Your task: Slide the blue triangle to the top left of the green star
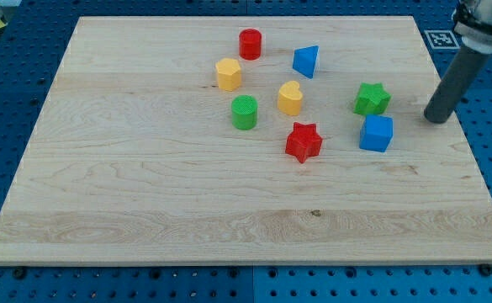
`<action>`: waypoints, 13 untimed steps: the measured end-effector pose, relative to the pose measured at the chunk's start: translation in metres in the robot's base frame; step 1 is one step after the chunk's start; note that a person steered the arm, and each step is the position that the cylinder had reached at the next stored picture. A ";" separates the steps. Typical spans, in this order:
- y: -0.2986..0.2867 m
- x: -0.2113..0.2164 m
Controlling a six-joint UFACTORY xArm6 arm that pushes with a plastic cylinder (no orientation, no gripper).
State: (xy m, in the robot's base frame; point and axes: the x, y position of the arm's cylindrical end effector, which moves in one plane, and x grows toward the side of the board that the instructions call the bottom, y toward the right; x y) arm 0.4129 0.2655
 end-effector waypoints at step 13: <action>-0.204 -0.122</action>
State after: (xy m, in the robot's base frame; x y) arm 0.2906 0.0611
